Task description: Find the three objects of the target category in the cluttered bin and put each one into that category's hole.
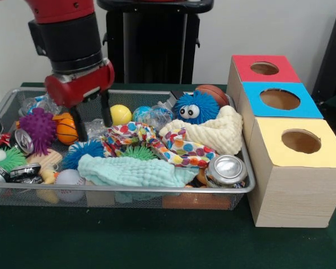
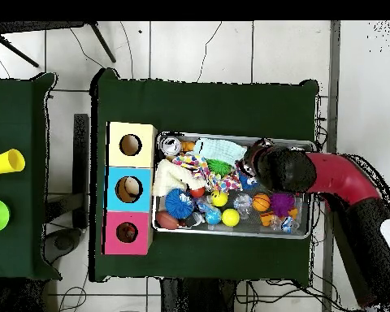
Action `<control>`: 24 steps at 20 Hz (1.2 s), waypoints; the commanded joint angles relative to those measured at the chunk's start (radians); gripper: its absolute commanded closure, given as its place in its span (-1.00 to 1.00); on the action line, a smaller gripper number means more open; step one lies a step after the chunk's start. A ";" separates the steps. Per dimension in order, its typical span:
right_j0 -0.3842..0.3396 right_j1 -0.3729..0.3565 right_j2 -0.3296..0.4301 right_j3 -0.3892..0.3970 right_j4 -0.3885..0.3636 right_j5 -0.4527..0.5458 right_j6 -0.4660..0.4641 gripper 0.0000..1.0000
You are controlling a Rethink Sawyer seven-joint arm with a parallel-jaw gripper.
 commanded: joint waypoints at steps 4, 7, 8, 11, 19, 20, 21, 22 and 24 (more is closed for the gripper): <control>0.046 0.160 -0.087 -0.345 -0.115 0.135 -0.111 -1.00; 0.064 0.156 -0.116 -0.383 -0.158 0.181 -0.150 -1.00; 0.077 0.152 -0.137 -0.396 -0.178 0.203 -0.148 -1.00; 0.111 0.142 -0.194 -0.429 -0.229 0.276 -0.147 -1.00; 0.119 0.093 -0.259 -0.331 -0.254 0.325 -0.109 -1.00; 0.108 0.098 -0.260 -0.310 -0.254 0.300 -0.096 -1.00; 0.105 0.100 -0.262 -0.306 -0.255 0.293 -0.087 -1.00; 0.104 0.109 -0.261 -0.306 -0.246 0.285 -0.065 -1.00; 0.099 0.115 -0.258 -0.293 -0.231 0.262 -0.050 -1.00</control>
